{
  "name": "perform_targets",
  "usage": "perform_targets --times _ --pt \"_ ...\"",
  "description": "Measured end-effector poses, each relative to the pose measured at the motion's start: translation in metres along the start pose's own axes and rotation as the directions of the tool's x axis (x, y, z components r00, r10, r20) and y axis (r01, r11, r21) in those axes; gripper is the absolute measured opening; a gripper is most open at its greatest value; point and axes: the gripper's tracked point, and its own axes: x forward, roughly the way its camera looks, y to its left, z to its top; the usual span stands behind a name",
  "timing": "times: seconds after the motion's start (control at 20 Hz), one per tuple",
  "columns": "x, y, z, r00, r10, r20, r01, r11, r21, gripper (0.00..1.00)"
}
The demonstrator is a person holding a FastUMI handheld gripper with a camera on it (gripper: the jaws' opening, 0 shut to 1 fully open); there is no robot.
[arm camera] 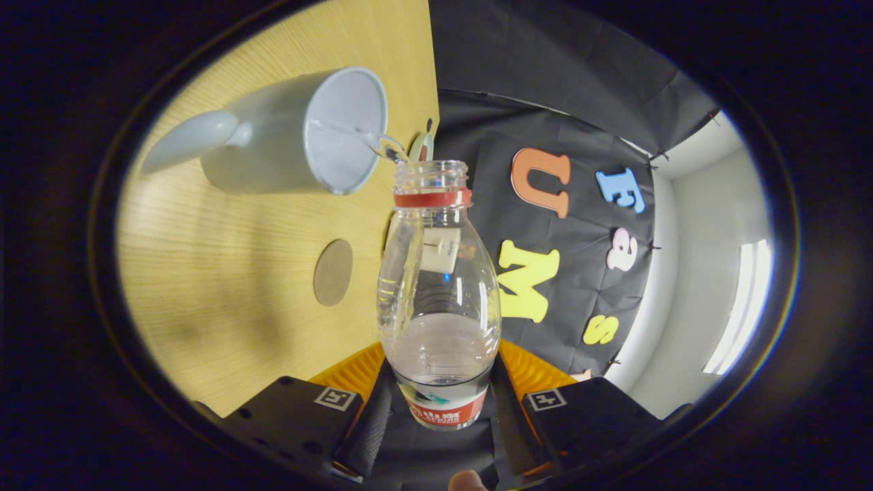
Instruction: Take the bottle from table, then pour the juice into the cup, finally place the bottle on the coaster
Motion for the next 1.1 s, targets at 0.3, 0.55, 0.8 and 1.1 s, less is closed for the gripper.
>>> perform_targets --times 0.3,0.55,0.8,1.1 --pt "-0.002 -0.01 -0.003 1.0 -0.021 -0.01 0.021 1.0 -0.023 0.76" --pt "-0.007 -0.021 -0.005 1.0 -0.03 -0.008 0.03 0.998 -0.051 0.76" --pt "-0.009 -0.029 -0.006 0.999 -0.04 -0.009 0.04 0.997 -0.071 0.76" --pt "-0.011 -0.035 -0.006 0.999 -0.044 -0.005 0.044 0.994 -0.1 0.76"
